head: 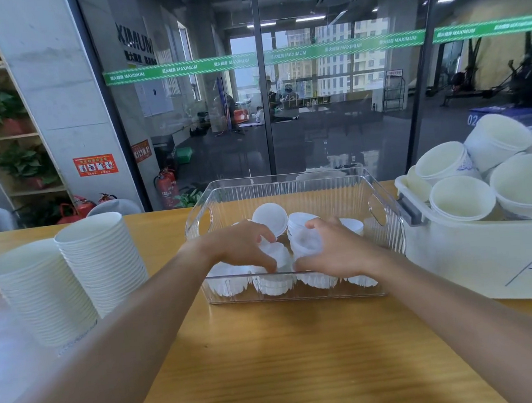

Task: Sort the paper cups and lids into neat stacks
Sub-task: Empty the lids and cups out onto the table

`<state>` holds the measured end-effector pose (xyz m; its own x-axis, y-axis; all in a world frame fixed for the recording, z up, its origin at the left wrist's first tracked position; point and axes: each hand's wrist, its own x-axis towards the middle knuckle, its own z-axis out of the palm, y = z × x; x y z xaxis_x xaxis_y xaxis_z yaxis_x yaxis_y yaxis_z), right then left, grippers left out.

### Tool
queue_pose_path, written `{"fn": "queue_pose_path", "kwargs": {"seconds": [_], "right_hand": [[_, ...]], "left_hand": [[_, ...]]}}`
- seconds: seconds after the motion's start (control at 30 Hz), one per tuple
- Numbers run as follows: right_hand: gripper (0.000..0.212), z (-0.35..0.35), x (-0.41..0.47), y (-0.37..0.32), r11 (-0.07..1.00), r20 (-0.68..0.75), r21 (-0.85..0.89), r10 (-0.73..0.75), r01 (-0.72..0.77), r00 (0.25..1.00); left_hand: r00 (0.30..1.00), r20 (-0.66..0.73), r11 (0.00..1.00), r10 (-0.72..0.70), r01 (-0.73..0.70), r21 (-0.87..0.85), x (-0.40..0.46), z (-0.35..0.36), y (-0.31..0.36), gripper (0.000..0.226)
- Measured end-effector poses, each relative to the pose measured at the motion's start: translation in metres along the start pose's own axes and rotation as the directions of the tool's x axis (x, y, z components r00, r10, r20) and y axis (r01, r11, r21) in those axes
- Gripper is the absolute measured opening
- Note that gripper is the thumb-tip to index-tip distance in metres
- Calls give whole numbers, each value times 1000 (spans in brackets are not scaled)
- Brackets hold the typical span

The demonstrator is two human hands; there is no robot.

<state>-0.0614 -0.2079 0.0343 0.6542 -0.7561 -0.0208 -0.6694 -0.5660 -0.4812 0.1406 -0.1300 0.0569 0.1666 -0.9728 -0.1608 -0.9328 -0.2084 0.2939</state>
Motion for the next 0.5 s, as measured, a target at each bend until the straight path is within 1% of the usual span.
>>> {"fn": "queue_pose_path", "kwargs": {"seconds": [0.1,0.2,0.27,0.37,0.43,0.5], "right_hand": [[98,0,5,-2,1000,6,-2,1,-1,1000],[100,-1,8,0,1000,18,10,2,-2,1000],[96,-1,9,1,1000,14,18,7,-8,1000],[91,1,12,5,1000,-18,22,7,-7,1000],[91,4,13,6,1000,-55,11,0,0,998],[91,8,14,8,1000,-91,-8,-10,9,996]], "left_hand": [[998,55,1000,-18,18,-1,6,0,0,67],[996,86,1000,-23,25,-17,13,3,0,78],[994,106,999,-23,20,31,16,5,2,82],[991,133,995,-20,6,99,20,8,3,78],[992,126,992,-18,2,130,22,10,4,77],[996,90,989,-9,-4,146,24,10,4,81]]}}
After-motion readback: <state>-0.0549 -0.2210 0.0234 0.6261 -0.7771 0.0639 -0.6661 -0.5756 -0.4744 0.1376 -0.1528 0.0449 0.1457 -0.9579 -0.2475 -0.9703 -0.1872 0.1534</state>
